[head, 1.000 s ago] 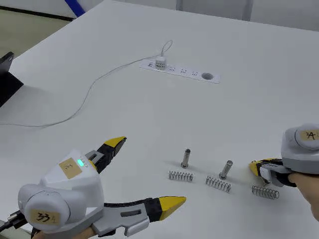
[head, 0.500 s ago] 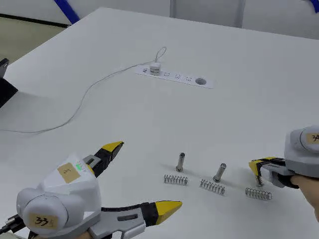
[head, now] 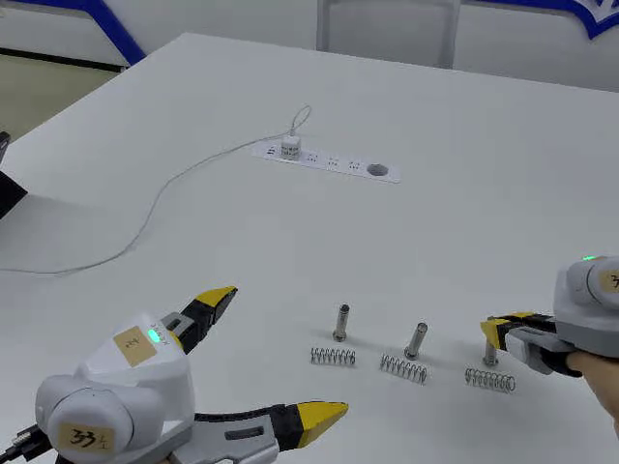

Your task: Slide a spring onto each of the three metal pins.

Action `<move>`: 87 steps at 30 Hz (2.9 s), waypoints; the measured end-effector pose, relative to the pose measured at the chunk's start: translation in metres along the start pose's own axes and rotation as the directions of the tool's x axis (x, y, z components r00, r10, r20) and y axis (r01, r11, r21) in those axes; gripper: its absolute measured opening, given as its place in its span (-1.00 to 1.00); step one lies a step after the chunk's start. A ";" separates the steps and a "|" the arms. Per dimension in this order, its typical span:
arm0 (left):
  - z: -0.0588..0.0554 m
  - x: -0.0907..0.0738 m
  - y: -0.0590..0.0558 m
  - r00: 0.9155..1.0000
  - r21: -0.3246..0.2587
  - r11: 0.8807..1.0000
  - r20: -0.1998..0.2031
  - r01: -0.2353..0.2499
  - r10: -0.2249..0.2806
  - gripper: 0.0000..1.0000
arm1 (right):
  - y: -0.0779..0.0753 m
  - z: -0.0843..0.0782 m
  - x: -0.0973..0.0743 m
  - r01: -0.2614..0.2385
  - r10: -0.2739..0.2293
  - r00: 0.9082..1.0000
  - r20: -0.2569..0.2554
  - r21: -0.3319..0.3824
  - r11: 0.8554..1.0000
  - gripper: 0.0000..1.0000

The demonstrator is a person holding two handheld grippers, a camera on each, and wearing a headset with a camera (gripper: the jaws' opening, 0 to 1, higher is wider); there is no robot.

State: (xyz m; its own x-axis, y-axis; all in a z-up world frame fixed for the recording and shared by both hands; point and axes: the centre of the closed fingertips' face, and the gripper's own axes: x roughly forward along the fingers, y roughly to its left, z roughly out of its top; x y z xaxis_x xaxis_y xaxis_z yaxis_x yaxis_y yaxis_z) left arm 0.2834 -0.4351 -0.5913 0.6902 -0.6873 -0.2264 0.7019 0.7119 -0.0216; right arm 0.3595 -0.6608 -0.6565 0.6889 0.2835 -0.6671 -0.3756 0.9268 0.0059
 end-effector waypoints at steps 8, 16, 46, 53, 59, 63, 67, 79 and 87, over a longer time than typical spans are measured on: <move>-0.001 0.001 -0.003 1.000 0.010 1.000 -0.007 0.011 -0.011 1.00 | -0.001 -0.001 -0.003 -0.012 0.013 0.999 0.035 -0.004 1.000 -0.86; -0.002 0.000 0.001 1.000 0.002 1.000 -0.008 -0.003 0.003 1.00 | 0.001 -0.002 -0.005 -0.039 0.037 0.996 0.086 0.027 0.999 -0.85; -0.005 0.002 -0.008 0.999 0.022 0.999 -0.025 0.029 -0.029 1.00 | -0.001 -0.011 -0.022 -0.035 0.029 0.988 0.154 0.042 0.998 -0.70; -0.006 0.001 -0.009 0.999 0.021 0.999 -0.029 0.033 -0.032 1.00 | -0.009 -0.011 -0.033 -0.098 0.102 0.982 0.160 -0.033 0.995 -0.59; -0.011 0.003 -0.006 0.998 0.027 0.999 -0.051 0.027 -0.025 1.00 | 0.001 -0.026 -0.034 -0.233 0.254 0.962 0.102 -0.184 0.955 -0.51; -0.012 0.001 -0.003 0.999 0.009 1.000 -0.053 0.013 -0.013 1.00 | 0.007 -0.044 -0.026 -0.253 0.272 0.962 0.026 -0.294 0.922 -0.51; -0.014 0.001 0.002 0.998 -0.003 1.000 -0.059 -0.005 0.004 1.00 | 0.012 -0.052 -0.017 -0.300 0.312 0.950 -0.006 -0.292 0.908 -0.51; -0.019 0.002 0.002 0.997 -0.016 1.000 -0.075 -0.009 0.008 1.00 | 0.018 -0.059 -0.007 -0.403 0.413 0.909 -0.057 -0.369 0.837 -0.58; -0.022 0.003 0.000 0.996 -0.024 1.000 -0.085 -0.004 0.002 1.00 | 0.022 -0.063 -0.006 -0.456 0.456 0.884 -0.100 -0.398 0.796 -0.65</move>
State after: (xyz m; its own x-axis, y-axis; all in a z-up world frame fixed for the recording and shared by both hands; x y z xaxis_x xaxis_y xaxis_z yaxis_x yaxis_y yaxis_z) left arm 0.2815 -0.4336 -0.6132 0.6739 -0.6713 -0.3084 0.6949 0.7177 -0.0437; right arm 0.3078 -0.6572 -0.6999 0.3760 0.6491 -0.6613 -0.8598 0.5105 0.0122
